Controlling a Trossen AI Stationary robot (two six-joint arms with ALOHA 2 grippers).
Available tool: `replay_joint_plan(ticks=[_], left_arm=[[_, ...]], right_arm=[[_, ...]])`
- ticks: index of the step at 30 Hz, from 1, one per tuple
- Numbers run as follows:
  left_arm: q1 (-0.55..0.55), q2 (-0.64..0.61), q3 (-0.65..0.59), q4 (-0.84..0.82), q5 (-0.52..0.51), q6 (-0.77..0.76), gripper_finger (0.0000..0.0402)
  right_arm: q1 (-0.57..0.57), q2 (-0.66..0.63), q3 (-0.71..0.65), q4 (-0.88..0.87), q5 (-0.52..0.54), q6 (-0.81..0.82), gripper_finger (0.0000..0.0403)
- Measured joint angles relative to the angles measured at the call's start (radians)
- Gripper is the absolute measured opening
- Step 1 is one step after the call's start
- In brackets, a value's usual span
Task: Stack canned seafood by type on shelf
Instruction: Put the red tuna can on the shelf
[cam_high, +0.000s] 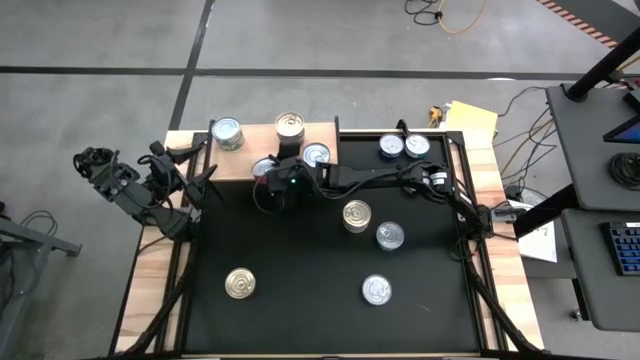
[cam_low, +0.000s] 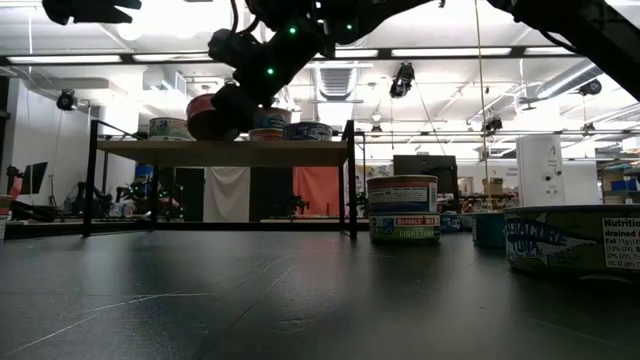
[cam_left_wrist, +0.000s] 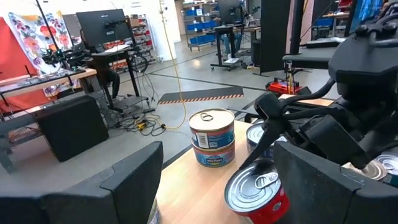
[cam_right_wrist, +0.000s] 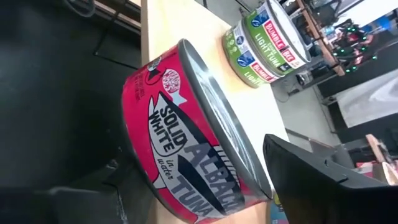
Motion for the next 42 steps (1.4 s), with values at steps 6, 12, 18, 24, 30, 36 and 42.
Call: replay_joint_plan(ticks=[6, 12, 18, 24, 30, 36, 42], left_arm=[[0.000, 0.002, -0.027, 0.003, 0.136, -0.073, 0.0288], [0.000, 0.018, -0.123, 0.117, 0.265, -0.071, 0.0288], [0.000, 0.044, -0.237, 0.255, 0.299, -0.063, 0.0284], [0.000, 0.055, -0.314, 0.380, 0.318, -0.028, 0.0235], [0.000, 0.074, -0.397, 0.471, 0.100, -0.012, 0.0106], [0.000, 0.098, -0.443, 0.537, 0.069, -0.018, 0.0008], [0.010, 0.132, -0.458, 0.556, 0.109, -0.044, 0.0002]], right_arm=[[-0.008, 0.000, 0.000, 0.001, -0.012, 0.010, 0.0276], [-0.016, 0.003, 0.000, 0.025, -0.012, -0.001, 0.0269], [-0.016, 0.003, 0.000, 0.034, -0.014, -0.014, 0.0265], [-0.016, 0.004, 0.000, 0.037, -0.014, -0.017, 0.0272], [-0.016, 0.004, 0.000, 0.040, -0.015, -0.027, 0.0264], [-0.016, 0.005, 0.000, 0.063, -0.024, -0.044, 0.0254], [-0.019, 0.005, -0.001, 0.074, -0.067, -0.053, 0.0258]])
